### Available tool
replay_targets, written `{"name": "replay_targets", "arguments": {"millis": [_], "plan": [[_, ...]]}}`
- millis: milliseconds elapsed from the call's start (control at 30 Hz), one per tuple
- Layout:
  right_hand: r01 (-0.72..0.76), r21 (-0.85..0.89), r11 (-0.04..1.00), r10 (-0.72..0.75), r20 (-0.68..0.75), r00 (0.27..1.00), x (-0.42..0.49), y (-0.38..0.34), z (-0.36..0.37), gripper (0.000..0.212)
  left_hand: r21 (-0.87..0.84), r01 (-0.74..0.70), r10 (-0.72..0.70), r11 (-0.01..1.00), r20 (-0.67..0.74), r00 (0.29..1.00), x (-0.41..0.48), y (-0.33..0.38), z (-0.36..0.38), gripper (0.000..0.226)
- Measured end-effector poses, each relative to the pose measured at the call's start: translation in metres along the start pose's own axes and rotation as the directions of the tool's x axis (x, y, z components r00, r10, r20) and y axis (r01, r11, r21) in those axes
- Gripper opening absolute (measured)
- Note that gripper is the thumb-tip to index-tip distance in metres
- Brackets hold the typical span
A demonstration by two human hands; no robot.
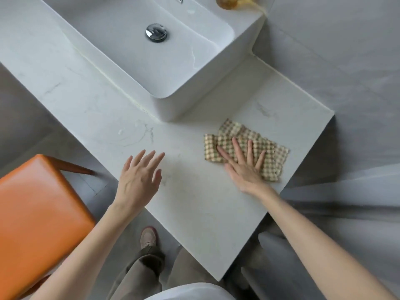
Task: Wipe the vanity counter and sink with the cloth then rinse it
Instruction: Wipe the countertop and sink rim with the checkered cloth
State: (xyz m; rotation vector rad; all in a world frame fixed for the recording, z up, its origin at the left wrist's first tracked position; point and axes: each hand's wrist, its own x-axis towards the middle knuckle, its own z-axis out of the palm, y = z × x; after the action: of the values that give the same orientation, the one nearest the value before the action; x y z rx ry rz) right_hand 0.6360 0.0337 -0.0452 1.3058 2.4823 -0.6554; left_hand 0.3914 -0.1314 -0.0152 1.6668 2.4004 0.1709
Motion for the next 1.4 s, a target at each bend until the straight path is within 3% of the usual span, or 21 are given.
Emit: {"name": "replay_targets", "arguments": {"millis": [100,200,333,400,467,567,667,800,900,1200,1400], "plan": [[0.256,-0.072,0.964,-0.245,0.127,0.961,-0.04,-0.037,0.027,0.055,-0.057,0.103,-0.107,0.993,-0.066,0.992,-0.019,-0.012,-0.01,0.046],[0.481,-0.115,0.869,-0.45,0.218,0.866,-0.047,-0.071,0.041,0.05,-0.09,0.133,-0.141,0.987,-0.098,0.985,-0.037,-0.018,-0.014,0.047],[0.608,-0.076,0.791,-0.576,0.245,0.78,-0.005,-0.123,0.037,0.042,-0.068,0.102,-0.108,0.992,-0.089,0.99,-0.055,-0.02,-0.007,0.05],[0.603,0.035,0.797,-0.596,0.209,0.775,0.019,-0.153,0.029,0.046,-0.061,0.112,-0.118,0.992,-0.095,0.989,-0.058,-0.021,-0.003,0.048],[0.572,0.125,0.811,-0.581,0.053,0.812,0.036,-0.174,0.015,0.054,-0.051,0.113,-0.117,0.992,-0.087,0.989,-0.054,-0.024,-0.001,0.047],[0.419,-0.007,0.908,-0.411,-0.211,0.887,0.039,-0.167,0.008,0.055,-0.076,0.047,-0.05,0.996,-0.039,0.998,-0.043,-0.027,0.005,0.047],[0.267,-0.106,0.958,-0.273,-0.053,0.96,0.02,-0.145,0.023,0.061,-0.152,0.006,0.0,0.988,0.041,0.999,-0.028,-0.03,0.014,0.06],[0.292,-0.242,0.925,-0.288,0.053,0.956,0.037,-0.156,0.038,0.065,-0.087,-0.032,0.04,0.996,0.102,0.994,-0.013,-0.043,0.016,0.074],[0.324,-0.216,0.921,-0.323,0.039,0.946,0.07,-0.185,0.031,0.069,-0.078,0.004,0.0,0.997,0.051,0.999,0.004,-0.07,0.012,0.08],[0.282,-0.201,0.938,-0.28,0.038,0.959,0.156,-0.264,0.009,0.068,-0.167,-0.017,0.015,0.986,-0.016,1.0,0.065,-0.179,-0.007,0.062],[0.234,-0.221,0.947,-0.244,-0.021,0.97,0.196,-0.306,0.011,0.068,-0.197,0.004,-0.006,0.98,-0.009,1.0,0.108,-0.242,-0.019,0.072]]}}
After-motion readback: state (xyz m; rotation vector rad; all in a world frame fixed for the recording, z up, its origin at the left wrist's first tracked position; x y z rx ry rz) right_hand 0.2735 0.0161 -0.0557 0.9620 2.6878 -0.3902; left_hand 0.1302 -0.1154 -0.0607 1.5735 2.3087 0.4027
